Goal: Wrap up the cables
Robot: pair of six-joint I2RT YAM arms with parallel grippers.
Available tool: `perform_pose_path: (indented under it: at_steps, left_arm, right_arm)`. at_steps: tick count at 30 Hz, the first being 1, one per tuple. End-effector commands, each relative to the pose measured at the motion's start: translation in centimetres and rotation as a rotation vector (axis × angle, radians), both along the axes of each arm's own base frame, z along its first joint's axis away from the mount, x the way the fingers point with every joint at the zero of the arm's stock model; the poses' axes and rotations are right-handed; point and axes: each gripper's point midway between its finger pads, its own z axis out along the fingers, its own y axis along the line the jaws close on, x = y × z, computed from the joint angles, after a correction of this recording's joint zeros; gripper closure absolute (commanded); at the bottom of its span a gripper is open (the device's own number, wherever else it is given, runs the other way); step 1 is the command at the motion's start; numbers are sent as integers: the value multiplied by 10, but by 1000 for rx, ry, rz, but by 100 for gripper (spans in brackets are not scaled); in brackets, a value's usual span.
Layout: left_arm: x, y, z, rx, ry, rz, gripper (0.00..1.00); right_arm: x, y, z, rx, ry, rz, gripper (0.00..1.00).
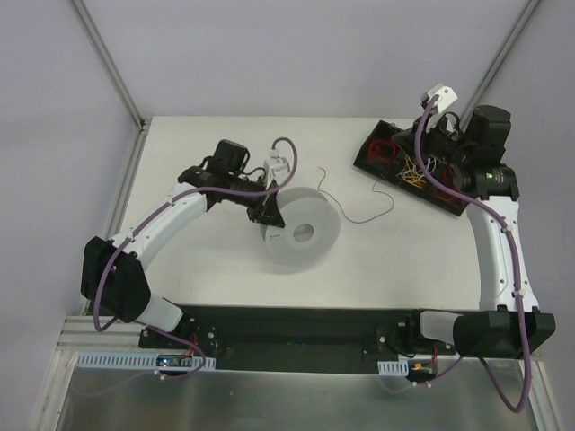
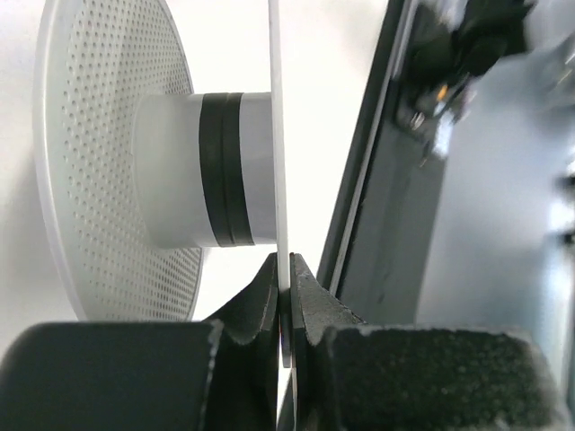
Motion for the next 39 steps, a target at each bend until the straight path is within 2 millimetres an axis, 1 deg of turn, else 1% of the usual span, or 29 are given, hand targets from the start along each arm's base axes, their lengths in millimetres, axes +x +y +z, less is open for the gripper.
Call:
perform_pose_path:
  at_steps: [1, 3, 6, 9, 11, 13, 15, 17, 20, 22, 23, 24, 25, 27, 28, 30, 32, 35, 37, 39]
  left_arm:
    - [-43, 21, -27, 235, -325, -224, 100]
    - [-51, 25, -38, 309, -428, -280, 100]
    - [-57, 28, -49, 366, -481, -318, 100]
    - [-61, 29, -56, 392, -519, -346, 94]
    - [-62, 28, -57, 399, -536, -351, 92]
    - [-62, 25, -54, 396, -530, -341, 83]
    - [-62, 23, -50, 380, -521, -336, 69]
    - [-64, 21, -45, 366, -519, -327, 47]
    - [-63, 19, -33, 349, -503, -289, 30]
    - [-68, 20, -19, 315, -508, -276, 20]
    - [-73, 20, -7, 272, -506, -276, 16]
    - [-76, 23, 7, 220, -504, -269, 7]
    - [-81, 24, 21, 156, -495, -260, 1]
    - [-82, 30, 47, 50, -485, -224, 1]
    - [-78, 34, 56, 23, -477, -189, 1]
    - [-67, 41, 67, 4, -476, -135, 1]
    - [-55, 49, 70, 7, -482, -91, 1]
    - [-36, 59, 65, 22, -488, -38, 1]
    - [-26, 61, 60, 20, -509, -36, 1]
    - [-17, 59, 55, 16, -547, -54, 2]
  right_arm:
    - [-38, 26, -15, 44, 90, 134, 100]
    - [-45, 31, -26, 37, 111, 152, 100]
    - [-56, 40, -39, 41, 142, 187, 100]
    - [-65, 51, -50, 37, 171, 224, 100]
    - [-72, 57, -56, 31, 192, 248, 100]
    - [-79, 63, -63, 19, 205, 274, 100]
    - [-86, 67, -71, 4, 211, 293, 100]
    - [-92, 71, -77, -8, 218, 310, 100]
    - [-99, 74, -79, -13, 237, 328, 100]
    - [-104, 76, -80, -23, 240, 341, 100]
    - [-107, 76, -81, -33, 242, 348, 100]
    - [-112, 79, -81, -44, 239, 366, 99]
    - [-117, 80, -83, -53, 248, 377, 100]
    - [-126, 85, -85, -77, 255, 408, 100]
    - [-130, 88, -89, -90, 265, 423, 100]
    - [-140, 95, -97, -116, 287, 465, 100]
    - [-148, 102, -106, -128, 326, 491, 100]
    - [-168, 117, -121, -125, 400, 543, 100]
    - [-183, 129, -131, -119, 431, 592, 100]
    - [-189, 140, -141, -131, 424, 613, 99]
